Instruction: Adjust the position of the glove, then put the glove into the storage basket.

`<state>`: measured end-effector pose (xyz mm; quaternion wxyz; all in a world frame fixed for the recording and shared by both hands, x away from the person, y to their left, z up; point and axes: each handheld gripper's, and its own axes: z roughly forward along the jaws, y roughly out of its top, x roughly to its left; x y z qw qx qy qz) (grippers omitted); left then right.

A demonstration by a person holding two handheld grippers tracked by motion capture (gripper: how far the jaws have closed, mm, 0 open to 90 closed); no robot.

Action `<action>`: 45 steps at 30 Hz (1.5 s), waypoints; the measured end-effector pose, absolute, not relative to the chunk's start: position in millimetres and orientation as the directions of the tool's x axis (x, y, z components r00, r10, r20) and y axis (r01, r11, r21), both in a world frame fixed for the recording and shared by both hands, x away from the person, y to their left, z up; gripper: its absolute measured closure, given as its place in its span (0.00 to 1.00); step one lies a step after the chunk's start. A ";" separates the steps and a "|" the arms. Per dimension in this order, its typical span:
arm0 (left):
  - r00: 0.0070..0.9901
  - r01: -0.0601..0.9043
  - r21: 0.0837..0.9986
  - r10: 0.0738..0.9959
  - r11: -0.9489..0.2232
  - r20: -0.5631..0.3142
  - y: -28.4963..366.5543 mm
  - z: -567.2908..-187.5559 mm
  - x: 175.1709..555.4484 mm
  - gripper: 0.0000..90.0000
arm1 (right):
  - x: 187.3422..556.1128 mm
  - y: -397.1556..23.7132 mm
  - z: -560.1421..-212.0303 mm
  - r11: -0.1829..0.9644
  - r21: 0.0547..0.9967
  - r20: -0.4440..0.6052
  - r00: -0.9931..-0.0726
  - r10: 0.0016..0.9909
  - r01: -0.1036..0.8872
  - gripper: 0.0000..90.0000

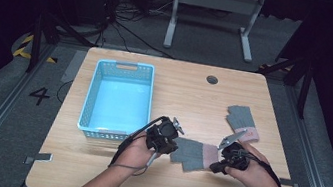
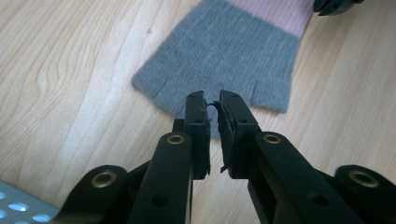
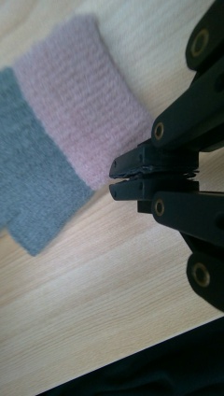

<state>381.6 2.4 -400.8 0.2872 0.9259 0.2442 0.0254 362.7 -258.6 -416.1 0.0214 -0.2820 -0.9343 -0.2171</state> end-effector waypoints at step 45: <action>0.837 0.490 0.612 0.531 -0.620 -0.133 42.3 -376.4 383.8 0.79 | 457.5 -322.0 -383.8 0.409 0.486 0.103 -0.515 0.851 0.772 0.65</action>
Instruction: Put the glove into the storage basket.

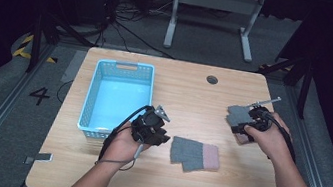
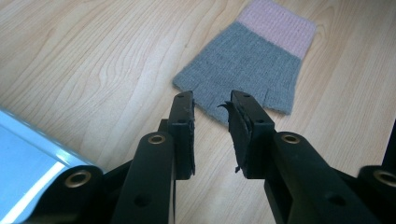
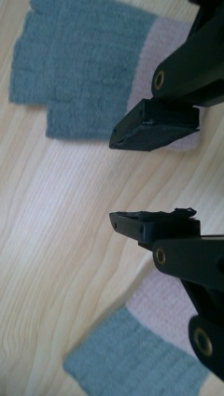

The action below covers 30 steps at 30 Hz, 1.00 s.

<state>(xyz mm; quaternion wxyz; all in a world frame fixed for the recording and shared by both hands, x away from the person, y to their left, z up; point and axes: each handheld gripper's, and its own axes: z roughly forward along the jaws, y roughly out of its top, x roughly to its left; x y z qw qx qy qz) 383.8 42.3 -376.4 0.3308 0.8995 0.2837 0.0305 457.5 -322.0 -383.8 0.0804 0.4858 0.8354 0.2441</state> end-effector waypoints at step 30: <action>0.837 0.494 0.605 0.530 -0.625 -0.135 43.5 -375.5 383.3 0.77 | 515.7 -352.3 -417.0 0.305 0.383 0.003 -0.332 0.943 0.872 0.42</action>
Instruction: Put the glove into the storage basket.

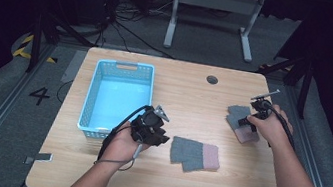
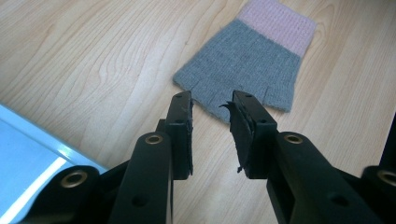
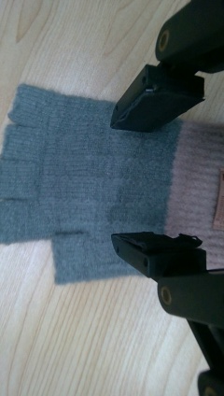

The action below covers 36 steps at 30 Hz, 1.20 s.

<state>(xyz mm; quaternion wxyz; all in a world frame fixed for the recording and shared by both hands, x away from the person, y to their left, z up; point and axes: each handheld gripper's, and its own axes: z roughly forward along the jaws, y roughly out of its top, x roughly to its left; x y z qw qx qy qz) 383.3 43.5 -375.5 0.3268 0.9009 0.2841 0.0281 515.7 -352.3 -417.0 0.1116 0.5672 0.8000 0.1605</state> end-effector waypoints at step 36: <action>0.840 0.490 0.604 0.525 -0.629 -0.135 42.8 -376.2 383.2 0.77 | 520.7 -348.2 -417.9 0.311 0.332 0.017 -0.335 0.942 0.891 0.87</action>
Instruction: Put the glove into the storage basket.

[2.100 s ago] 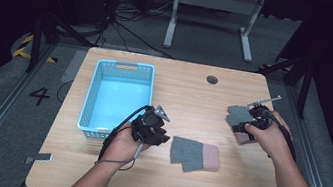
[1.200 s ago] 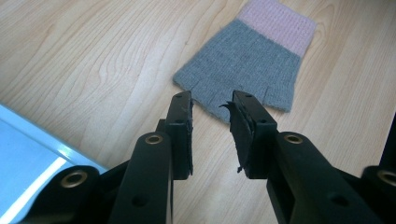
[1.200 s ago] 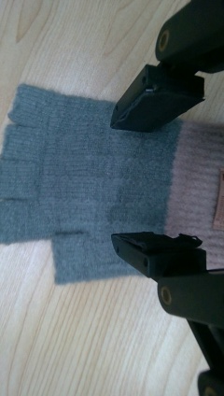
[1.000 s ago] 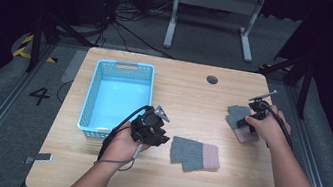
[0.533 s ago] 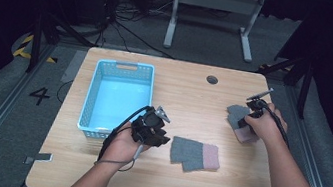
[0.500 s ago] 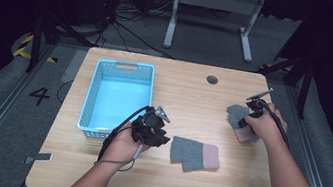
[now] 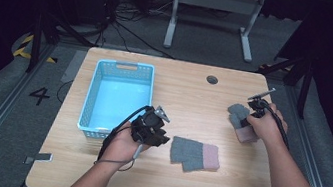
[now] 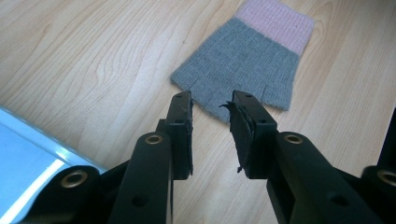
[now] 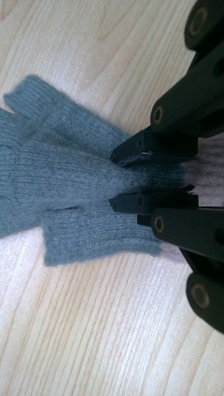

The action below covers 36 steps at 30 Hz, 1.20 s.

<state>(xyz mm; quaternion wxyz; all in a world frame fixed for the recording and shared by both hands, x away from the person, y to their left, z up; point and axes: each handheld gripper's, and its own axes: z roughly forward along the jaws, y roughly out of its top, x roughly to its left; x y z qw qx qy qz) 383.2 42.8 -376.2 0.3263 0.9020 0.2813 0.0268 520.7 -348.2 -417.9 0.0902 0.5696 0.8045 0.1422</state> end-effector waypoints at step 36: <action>0.847 0.478 0.607 0.515 -0.635 -0.128 39.4 -373.8 380.1 0.77 | 441.8 -327.3 -344.0 0.464 0.486 0.099 -0.574 0.813 0.741 0.85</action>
